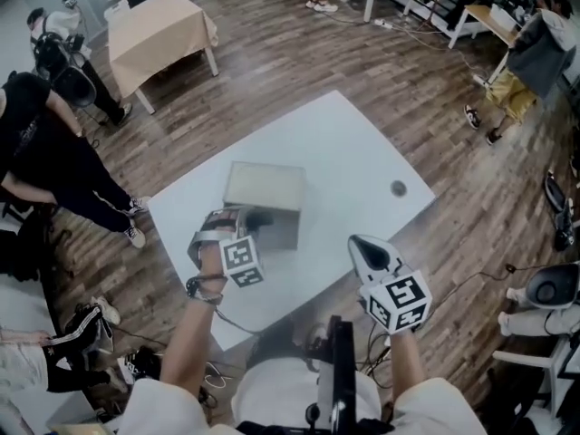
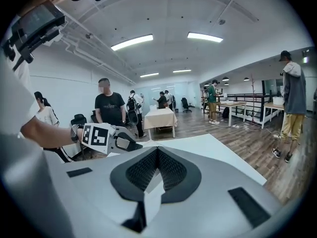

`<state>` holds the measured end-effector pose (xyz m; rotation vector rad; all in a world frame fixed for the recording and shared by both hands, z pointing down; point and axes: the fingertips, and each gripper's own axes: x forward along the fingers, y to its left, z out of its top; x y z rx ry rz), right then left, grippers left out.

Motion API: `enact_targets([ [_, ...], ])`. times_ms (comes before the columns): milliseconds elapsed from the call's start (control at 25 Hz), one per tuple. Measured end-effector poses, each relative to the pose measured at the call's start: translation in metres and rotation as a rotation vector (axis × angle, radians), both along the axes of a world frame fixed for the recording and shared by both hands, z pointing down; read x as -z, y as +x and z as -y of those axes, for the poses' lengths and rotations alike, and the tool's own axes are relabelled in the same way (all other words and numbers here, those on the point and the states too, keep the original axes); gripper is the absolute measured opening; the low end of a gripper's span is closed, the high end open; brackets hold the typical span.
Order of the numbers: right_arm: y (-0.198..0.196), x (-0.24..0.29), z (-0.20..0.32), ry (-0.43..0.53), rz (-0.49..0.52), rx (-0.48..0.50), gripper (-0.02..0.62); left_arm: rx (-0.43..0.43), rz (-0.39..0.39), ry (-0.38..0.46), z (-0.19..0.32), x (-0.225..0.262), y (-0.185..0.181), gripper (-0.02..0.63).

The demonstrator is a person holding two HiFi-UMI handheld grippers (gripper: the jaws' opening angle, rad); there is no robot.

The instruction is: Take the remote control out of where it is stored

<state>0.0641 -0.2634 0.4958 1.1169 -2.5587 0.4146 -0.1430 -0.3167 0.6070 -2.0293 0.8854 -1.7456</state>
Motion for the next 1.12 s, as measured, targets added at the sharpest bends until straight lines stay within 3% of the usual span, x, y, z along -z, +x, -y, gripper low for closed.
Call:
enact_targets([
  [760, 0.004, 0.093, -0.039, 0.168, 0.035, 0.107, 0.0, 0.134, 0.01, 0.328, -0.106, 0.155, -0.021, 0.187],
  [1120, 0.006, 0.109, -0.056, 0.193, -0.023, 0.121, 0.0, 0.169, 0.021, 0.373, -0.14, 0.177, -0.029, 0.187],
])
